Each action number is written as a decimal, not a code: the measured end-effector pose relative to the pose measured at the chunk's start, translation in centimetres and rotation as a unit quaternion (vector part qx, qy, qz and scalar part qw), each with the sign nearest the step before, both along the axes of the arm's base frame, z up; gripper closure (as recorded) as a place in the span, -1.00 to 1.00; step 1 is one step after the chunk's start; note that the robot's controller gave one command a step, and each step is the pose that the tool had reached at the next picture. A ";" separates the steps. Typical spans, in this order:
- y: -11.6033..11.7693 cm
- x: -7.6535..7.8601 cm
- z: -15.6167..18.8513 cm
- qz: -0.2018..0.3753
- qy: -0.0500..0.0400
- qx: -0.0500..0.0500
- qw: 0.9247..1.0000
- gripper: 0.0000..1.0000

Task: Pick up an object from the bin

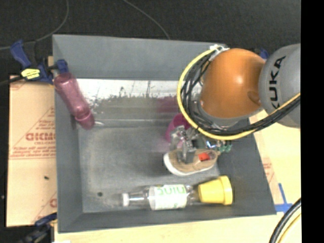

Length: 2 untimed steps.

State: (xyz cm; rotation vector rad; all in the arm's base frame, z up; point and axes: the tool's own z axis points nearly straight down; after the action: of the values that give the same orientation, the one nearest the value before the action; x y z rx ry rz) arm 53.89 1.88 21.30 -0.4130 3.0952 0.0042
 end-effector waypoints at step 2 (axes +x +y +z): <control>0.8 2.1 2.8 -0.001 -0.007 0.001 1.000 -1.00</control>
Offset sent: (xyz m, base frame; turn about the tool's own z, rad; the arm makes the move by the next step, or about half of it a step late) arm 0.0000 0.0000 0.0000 0.0000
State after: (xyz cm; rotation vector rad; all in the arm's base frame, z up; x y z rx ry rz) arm 55.99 2.69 24.06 -0.4092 3.0809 0.0036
